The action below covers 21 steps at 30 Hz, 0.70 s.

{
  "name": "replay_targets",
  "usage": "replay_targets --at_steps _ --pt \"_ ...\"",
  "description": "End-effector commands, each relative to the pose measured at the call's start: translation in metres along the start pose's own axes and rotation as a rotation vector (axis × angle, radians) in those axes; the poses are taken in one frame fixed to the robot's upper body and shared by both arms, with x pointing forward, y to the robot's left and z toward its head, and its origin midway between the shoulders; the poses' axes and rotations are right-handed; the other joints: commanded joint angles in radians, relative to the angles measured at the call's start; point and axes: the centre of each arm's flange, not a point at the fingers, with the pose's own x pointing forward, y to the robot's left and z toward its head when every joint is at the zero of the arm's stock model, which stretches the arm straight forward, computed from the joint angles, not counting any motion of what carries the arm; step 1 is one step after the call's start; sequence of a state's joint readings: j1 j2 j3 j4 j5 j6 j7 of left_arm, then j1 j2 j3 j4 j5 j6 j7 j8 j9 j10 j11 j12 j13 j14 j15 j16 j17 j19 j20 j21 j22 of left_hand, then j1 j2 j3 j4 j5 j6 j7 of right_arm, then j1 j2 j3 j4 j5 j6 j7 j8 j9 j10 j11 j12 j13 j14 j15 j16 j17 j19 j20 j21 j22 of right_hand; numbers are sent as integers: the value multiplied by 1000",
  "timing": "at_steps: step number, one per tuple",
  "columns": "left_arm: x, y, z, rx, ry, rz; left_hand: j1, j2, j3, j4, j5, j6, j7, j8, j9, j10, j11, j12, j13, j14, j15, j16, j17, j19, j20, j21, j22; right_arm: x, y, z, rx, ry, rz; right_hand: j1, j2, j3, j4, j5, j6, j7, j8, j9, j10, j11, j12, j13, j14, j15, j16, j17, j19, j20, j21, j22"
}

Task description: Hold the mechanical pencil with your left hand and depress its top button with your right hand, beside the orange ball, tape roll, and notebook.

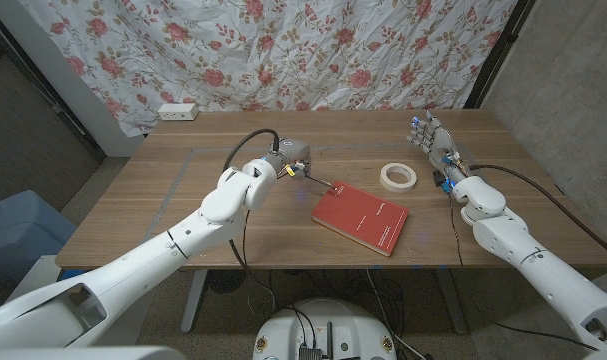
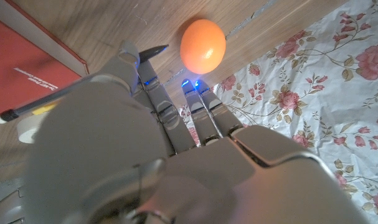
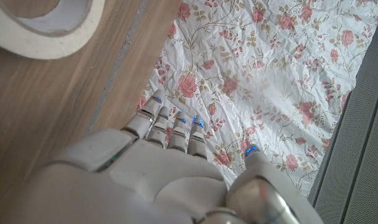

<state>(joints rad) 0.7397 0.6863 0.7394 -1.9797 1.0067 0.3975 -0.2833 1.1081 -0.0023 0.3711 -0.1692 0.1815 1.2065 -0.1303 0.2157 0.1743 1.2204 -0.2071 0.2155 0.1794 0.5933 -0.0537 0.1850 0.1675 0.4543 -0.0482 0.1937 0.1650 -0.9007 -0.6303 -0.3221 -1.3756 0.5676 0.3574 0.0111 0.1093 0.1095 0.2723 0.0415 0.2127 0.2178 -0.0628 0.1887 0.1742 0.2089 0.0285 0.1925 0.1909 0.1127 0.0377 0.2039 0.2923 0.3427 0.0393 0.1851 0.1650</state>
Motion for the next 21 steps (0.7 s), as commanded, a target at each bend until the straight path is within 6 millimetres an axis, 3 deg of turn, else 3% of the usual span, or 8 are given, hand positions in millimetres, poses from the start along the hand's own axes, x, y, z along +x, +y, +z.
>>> replay_targets --at_steps 1,21 --pt "4 4 -19 -69 15 33 2 13 -4 -2 4 5 1 0 6 29 -18 -3 5 11 -173 -1 3 -3 -119 -2 5 -2 13 10 -50 -27 -7 -1 4 6 -1 4 9 0 2 3 13 -1 5 2 1 -1 7 2 7 0 5 4" --pt "19 5 -36 -199 21 99 6 17 -11 -1 4 7 4 -5 7 34 -17 -9 5 15 -173 -2 3 -4 -117 -2 5 -4 38 23 -140 -94 5 3 6 11 -9 4 15 -3 2 3 19 -2 7 2 6 -6 11 0 10 -2 6 4"
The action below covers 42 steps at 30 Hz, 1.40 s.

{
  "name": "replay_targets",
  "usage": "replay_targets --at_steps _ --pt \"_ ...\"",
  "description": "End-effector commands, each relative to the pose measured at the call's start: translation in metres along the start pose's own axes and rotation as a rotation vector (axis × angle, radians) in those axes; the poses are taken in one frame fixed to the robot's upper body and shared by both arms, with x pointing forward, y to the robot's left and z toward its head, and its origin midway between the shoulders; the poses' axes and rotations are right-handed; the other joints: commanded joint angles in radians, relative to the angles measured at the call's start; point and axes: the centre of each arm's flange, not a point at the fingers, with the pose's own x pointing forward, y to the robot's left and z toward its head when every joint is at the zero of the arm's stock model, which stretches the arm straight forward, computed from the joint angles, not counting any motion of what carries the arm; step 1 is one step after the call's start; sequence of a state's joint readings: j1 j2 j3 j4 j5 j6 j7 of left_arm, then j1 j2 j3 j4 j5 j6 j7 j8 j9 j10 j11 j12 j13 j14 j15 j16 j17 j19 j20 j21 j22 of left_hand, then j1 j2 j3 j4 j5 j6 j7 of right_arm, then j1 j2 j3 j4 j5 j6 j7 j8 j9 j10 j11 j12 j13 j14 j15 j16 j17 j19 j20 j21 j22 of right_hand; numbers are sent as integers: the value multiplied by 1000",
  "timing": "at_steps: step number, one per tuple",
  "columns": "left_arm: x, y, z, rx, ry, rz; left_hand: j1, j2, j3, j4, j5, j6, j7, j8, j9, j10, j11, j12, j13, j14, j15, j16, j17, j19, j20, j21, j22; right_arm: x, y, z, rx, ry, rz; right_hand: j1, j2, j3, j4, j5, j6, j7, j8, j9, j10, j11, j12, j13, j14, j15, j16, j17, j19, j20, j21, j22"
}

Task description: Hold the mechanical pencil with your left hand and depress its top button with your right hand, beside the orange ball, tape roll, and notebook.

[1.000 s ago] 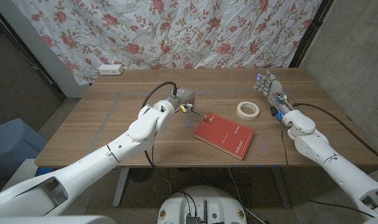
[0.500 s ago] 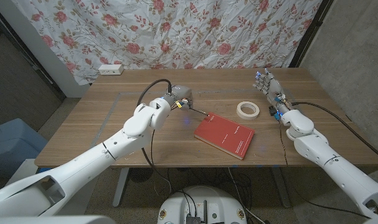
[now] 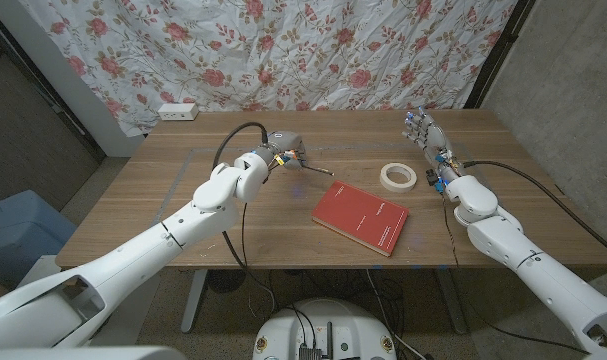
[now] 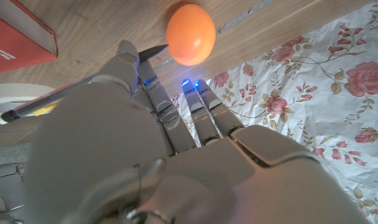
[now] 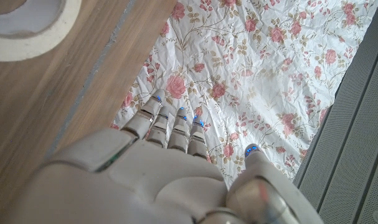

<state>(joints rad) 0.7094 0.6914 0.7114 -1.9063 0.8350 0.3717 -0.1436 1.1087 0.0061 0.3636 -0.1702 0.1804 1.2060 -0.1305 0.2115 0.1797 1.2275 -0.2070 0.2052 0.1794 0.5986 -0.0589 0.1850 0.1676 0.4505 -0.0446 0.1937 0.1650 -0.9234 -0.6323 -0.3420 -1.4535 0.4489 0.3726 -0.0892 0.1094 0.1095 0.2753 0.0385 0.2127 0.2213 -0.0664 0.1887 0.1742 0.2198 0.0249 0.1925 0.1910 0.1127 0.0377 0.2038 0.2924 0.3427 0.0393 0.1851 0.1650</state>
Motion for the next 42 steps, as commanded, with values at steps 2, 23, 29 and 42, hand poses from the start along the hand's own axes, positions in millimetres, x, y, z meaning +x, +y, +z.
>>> replay_targets --at_steps 2,23,29,42 --pt "7 3 -8 -88 14 36 6 9 -4 0 5 6 4 -2 2 27 -18 1 5 10 -168 -2 3 -1 -120 -2 5 -2 15 10 -62 -45 10 4 6 8 -7 3 13 -2 3 3 9 2 7 2 8 -8 12 0 10 -2 6 4" --pt "11 4 13 -229 110 53 6 10 -12 2 5 5 5 -6 3 32 -18 -3 6 9 -164 -4 3 -1 -116 -1 5 0 25 24 -224 -107 94 23 7 18 -30 2 -20 -58 -8 3 11 15 7 2 21 -10 19 -5 18 -9 7 4" --pt "16 2 19 -277 128 41 7 11 -15 2 5 0 6 -9 4 27 -19 -6 5 10 -164 -4 3 7 -113 2 5 0 23 25 -254 -116 89 27 7 20 -36 0 -21 -95 -6 3 15 16 8 3 24 -7 21 -5 20 -8 7 4" --pt "14 -2 26 -395 173 38 7 14 -20 3 6 -4 4 -11 5 25 -19 -9 6 8 -164 -6 2 12 -106 4 6 -11 27 27 -357 -150 87 45 -2 25 -62 -4 -82 -143 -19 3 24 10 10 3 35 -12 26 -8 34 -6 9 4"
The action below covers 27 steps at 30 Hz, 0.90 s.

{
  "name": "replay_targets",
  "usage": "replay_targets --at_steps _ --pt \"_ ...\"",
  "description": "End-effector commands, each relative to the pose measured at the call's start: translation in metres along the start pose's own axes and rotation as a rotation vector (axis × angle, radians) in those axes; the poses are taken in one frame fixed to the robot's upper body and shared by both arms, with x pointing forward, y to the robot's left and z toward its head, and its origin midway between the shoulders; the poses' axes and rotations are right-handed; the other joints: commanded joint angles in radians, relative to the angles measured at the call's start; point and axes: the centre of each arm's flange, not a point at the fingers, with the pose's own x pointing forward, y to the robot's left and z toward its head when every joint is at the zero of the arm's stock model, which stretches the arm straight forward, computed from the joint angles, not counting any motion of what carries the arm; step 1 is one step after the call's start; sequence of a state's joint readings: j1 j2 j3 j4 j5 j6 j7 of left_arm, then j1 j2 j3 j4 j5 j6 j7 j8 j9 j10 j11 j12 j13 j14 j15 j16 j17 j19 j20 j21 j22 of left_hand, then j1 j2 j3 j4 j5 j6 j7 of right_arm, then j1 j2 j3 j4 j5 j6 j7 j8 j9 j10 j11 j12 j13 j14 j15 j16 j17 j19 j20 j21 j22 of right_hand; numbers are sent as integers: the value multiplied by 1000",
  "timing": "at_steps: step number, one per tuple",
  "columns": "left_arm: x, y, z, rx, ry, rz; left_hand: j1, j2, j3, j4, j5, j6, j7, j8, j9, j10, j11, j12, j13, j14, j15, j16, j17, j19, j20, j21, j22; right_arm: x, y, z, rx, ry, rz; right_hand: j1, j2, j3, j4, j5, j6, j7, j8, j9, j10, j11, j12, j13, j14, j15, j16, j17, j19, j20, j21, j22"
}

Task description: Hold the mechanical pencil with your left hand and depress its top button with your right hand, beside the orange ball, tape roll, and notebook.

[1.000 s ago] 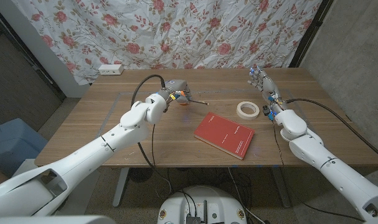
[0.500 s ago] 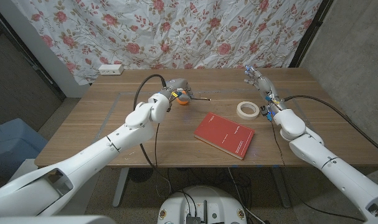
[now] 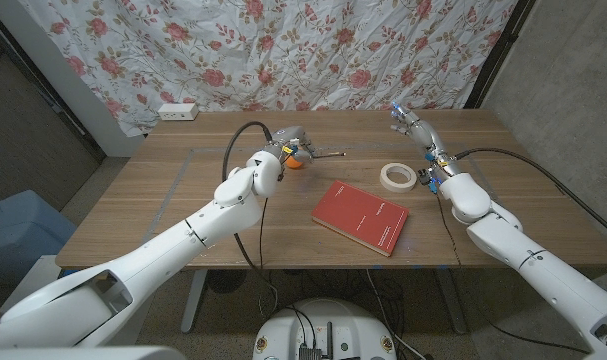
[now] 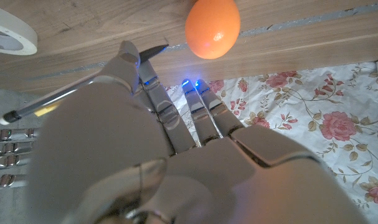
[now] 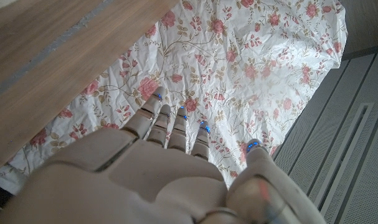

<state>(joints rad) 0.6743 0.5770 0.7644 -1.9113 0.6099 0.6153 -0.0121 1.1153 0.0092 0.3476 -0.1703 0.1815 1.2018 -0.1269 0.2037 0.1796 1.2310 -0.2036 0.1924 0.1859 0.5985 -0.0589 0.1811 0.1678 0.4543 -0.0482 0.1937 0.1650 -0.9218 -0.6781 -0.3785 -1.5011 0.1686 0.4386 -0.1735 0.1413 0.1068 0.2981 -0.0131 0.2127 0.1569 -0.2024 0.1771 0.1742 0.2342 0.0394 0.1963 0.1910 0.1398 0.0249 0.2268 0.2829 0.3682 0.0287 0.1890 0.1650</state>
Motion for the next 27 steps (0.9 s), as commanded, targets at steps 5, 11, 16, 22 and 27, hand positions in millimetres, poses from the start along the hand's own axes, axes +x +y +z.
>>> replay_targets --at_steps 5,11,16,22,27 --pt "-4 -7 7 -120 50 0 0 12 -5 4 5 -1 0 -4 6 20 -22 3 -1 9 -164 -2 2 11 -98 4 6 -8 8 6 -147 -44 23 20 -7 2 -22 -6 -50 -15 -11 3 12 -5 7 4 12 -1 4 1 12 5 6 4" --pt "-7 -9 10 -157 57 6 0 14 -8 5 5 -2 0 -5 6 19 -22 3 0 11 -162 -1 2 16 -93 6 6 -10 11 6 -174 -69 12 19 -14 -1 -29 -8 -68 -17 -5 3 -5 12 0 6 0 13 0 2 6 9 2 4" --pt "-9 -11 12 -195 70 11 0 15 -9 5 5 -4 2 -5 6 19 -22 2 0 12 -162 -1 2 19 -91 7 7 -12 13 6 -208 -91 18 15 -17 -3 -32 -8 -77 -18 -3 4 -9 27 0 6 -11 17 -3 3 -7 8 -3 4" --pt "-11 -14 15 -259 81 13 0 16 -12 5 5 -5 0 -6 7 19 -22 2 0 13 -162 0 2 20 -90 7 7 -14 13 4 -231 -116 23 7 -25 -9 -35 -8 -93 -18 -1 5 -29 38 -5 7 -25 37 -8 3 -18 14 -5 4" --pt "-12 -16 17 -296 81 11 0 16 -13 5 5 -6 1 -6 7 19 -22 2 0 12 -161 -1 2 22 -87 7 7 -16 13 2 -238 -125 34 -5 -32 -16 -35 -6 -98 -18 4 6 -53 53 -10 6 -47 58 -16 2 -37 26 -9 4"
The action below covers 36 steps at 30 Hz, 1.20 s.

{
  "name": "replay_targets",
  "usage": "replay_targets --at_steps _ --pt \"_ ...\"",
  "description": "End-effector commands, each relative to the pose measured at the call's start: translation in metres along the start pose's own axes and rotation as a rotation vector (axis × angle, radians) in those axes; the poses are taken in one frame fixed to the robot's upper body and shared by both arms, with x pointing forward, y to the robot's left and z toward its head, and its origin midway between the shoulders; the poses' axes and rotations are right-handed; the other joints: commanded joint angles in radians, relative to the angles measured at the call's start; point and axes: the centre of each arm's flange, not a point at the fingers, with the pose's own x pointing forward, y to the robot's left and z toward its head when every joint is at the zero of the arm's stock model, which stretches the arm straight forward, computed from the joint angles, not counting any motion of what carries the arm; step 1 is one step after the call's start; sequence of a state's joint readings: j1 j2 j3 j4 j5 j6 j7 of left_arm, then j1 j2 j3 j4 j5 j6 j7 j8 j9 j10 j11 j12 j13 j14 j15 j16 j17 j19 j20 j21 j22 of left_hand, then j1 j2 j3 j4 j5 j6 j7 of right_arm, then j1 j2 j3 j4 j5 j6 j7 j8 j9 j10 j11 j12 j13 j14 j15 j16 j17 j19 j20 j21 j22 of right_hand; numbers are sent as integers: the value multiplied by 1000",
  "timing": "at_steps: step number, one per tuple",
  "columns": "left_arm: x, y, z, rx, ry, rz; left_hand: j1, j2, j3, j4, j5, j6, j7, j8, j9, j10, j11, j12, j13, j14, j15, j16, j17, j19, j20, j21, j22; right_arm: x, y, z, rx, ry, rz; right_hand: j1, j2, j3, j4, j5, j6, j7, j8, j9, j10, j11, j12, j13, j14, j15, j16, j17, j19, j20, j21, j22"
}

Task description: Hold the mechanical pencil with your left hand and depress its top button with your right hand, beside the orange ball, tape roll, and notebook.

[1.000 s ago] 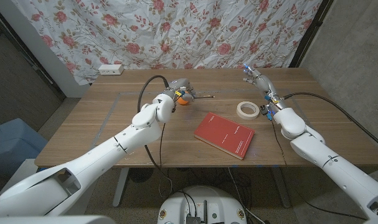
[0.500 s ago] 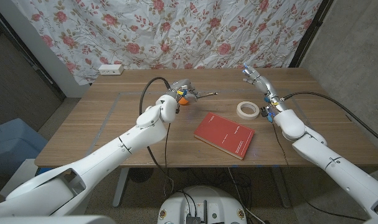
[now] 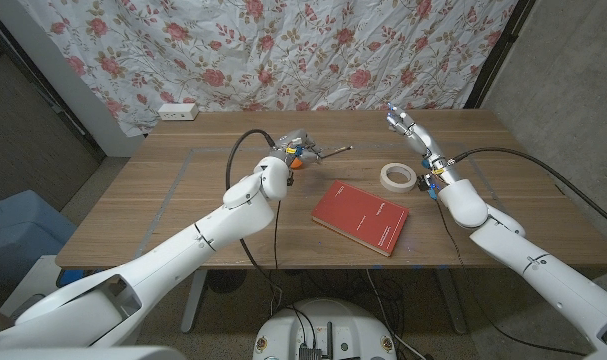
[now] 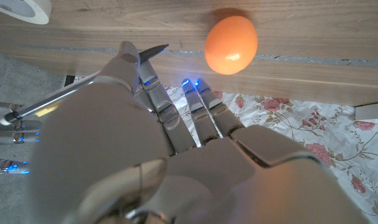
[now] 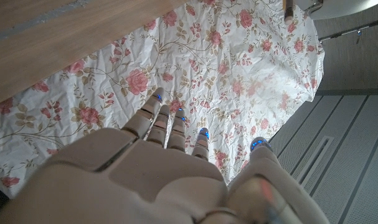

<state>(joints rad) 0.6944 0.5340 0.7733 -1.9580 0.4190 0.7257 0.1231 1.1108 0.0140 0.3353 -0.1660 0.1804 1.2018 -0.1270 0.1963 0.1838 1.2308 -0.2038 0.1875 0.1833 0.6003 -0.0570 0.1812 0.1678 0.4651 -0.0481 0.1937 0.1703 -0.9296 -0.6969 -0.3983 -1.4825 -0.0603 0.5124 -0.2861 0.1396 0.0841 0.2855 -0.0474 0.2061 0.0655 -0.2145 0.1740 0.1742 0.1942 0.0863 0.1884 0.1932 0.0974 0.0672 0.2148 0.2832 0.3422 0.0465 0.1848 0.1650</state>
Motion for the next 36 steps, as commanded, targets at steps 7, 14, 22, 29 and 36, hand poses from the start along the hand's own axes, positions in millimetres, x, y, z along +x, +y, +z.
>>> replay_targets --at_steps 7,14,22,29,36 --pt "-6 -8 6 -139 30 1 4 12 -3 1 7 -7 -1 1 3 18 -22 6 3 12 -163 0 2 12 -86 7 2 -8 3 -2 -63 -63 37 -18 -14 -10 1 4 -8 -6 10 7 -39 19 -6 2 -27 39 -11 0 -33 23 -7 3" --pt "-8 -11 8 -183 42 -9 4 13 -7 0 7 -9 -1 1 4 18 -22 6 3 12 -162 -1 2 31 -86 15 3 -10 6 -1 -77 -82 54 -27 -15 -14 3 6 -9 -6 12 7 -55 28 -7 1 -35 51 -12 -2 -44 29 -7 3" --pt "-12 -12 10 -225 65 -20 5 14 -10 0 7 -11 1 1 4 17 -22 5 3 11 -161 -2 1 33 -86 15 4 -11 11 0 -112 -105 71 -35 -15 -16 4 9 -12 -6 12 7 -69 38 -8 -1 -39 66 -12 -3 -45 37 -4 3" --pt "-14 -8 11 -223 78 -37 5 14 -12 0 7 -11 1 1 5 17 -22 5 3 10 -161 -2 1 33 -85 14 4 -15 12 2 -148 -117 77 -40 -15 -17 5 11 -15 -6 12 7 -72 44 -5 -2 -42 72 -12 -4 -51 44 -4 3" --pt "-16 -6 10 -237 92 -52 5 15 -13 0 8 -11 2 1 5 18 -22 5 4 9 -161 -3 1 32 -84 14 5 -23 12 6 -176 -122 59 -45 -12 -17 7 13 -15 -6 13 7 -72 51 -3 -3 -43 76 -11 -5 -53 46 -3 3"
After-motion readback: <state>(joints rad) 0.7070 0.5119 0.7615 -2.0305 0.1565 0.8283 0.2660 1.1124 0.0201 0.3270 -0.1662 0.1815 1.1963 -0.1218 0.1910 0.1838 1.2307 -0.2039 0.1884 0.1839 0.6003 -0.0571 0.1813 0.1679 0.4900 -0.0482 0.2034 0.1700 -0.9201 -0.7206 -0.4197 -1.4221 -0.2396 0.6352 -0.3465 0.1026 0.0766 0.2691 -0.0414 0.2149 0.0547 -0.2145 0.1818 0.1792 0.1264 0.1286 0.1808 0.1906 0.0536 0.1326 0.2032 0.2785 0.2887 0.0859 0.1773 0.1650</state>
